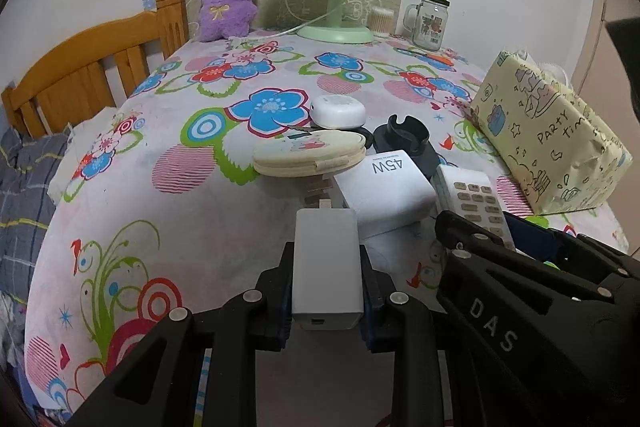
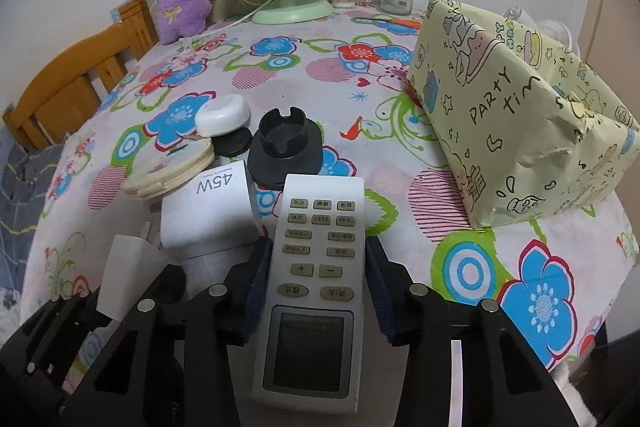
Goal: Organize rigid objects
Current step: 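Grasp the white remote with the right gripper and lift it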
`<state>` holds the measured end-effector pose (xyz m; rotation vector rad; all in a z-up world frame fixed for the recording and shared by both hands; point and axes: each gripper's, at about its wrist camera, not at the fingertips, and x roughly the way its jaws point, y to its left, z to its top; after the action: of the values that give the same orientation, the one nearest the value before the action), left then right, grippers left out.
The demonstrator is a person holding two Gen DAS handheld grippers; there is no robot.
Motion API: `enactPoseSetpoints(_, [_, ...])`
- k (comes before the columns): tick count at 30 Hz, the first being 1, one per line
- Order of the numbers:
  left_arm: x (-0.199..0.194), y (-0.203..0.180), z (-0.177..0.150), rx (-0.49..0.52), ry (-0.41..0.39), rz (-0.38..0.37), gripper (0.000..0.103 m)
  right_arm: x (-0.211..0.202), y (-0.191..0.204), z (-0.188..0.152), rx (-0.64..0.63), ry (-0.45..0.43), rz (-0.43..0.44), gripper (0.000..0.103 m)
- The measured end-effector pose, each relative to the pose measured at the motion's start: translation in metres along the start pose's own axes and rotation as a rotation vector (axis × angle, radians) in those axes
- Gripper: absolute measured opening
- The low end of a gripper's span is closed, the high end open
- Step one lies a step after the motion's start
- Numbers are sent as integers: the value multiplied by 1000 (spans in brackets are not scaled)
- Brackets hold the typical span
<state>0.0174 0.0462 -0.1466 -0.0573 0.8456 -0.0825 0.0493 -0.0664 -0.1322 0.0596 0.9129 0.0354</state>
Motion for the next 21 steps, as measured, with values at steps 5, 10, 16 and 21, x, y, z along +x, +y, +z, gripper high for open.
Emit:
enactPoseSetpoints(5, [-5, 1, 0, -18, 10, -1, 25, -6, -3, 1, 0, 9, 11, 48])
enactPoseSetpoints(10, [-14, -2, 2, -23, -6, 2, 25, -19, -6, 3, -11, -14, 27, 48])
enactPoseSetpoints(16, [-26, -10, 8, -24, -21, 24, 25, -33, -15, 8, -7, -38, 55, 48])
enactPoseSetpoints(21, [-37, -21, 13, -20, -26, 41, 25, -46, -19, 13, -24, -55, 71, 48])
